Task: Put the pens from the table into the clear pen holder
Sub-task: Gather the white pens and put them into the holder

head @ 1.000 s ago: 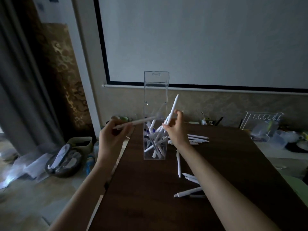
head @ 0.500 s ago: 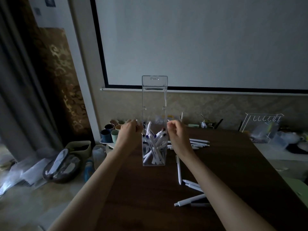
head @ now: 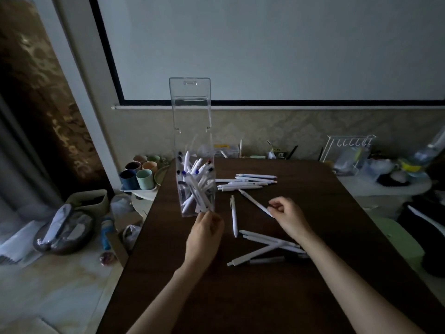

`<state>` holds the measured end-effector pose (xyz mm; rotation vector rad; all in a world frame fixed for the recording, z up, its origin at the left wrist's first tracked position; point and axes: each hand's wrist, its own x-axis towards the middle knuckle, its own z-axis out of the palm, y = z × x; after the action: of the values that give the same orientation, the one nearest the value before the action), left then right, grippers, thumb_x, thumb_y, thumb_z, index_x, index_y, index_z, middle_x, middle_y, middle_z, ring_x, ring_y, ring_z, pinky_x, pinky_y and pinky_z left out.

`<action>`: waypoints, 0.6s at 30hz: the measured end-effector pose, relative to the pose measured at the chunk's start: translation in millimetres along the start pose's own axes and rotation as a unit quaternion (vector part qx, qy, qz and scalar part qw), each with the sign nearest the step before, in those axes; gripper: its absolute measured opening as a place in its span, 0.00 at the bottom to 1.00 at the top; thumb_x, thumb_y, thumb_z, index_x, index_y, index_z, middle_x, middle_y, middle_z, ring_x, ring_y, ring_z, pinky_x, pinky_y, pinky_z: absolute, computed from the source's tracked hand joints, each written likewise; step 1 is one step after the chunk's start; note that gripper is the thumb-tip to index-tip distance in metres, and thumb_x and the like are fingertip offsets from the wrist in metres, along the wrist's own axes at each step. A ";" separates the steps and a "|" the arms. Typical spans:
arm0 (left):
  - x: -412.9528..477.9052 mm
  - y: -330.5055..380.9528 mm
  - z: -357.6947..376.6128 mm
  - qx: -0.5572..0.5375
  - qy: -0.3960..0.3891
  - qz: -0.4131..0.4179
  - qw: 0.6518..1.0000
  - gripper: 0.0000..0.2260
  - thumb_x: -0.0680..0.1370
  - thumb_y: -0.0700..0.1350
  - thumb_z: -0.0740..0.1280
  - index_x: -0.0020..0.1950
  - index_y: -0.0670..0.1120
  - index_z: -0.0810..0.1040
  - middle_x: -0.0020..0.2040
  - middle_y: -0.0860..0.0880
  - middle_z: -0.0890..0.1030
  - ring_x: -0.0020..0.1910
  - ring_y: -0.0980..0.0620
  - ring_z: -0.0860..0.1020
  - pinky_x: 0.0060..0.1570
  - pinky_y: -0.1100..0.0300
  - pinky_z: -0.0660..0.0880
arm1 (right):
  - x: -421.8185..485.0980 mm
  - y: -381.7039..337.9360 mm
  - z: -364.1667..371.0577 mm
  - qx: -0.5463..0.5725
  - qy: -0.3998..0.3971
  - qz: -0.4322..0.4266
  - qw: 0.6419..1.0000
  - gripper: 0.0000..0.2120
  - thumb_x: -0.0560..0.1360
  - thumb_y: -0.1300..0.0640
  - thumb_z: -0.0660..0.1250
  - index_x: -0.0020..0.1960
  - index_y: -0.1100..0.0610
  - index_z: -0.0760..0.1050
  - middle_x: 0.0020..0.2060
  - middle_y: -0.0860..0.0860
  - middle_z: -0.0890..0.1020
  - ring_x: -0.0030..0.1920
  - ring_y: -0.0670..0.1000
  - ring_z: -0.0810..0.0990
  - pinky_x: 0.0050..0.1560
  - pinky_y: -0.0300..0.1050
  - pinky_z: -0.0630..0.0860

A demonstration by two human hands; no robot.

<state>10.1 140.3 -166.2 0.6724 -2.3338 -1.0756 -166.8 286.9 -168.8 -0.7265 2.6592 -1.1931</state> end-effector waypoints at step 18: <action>3.0 -13.0 13.5 0.144 -0.026 -0.041 0.988 0.09 0.75 0.42 0.63 0.54 0.46 0.76 0.54 0.46 0.76 0.53 0.47 0.73 0.52 0.52 0.73 | -26.9 17.4 -29.4 -0.117 -0.062 -0.021 0.991 0.05 0.74 0.63 0.65 0.46 0.56 0.78 0.45 0.50 0.74 0.43 0.47 0.76 0.42 0.37 0.71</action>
<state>2.6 138.5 -183.5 0.8622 -2.5541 -0.8050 -159.0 329.3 -163.5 -0.8653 2.7179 -0.8215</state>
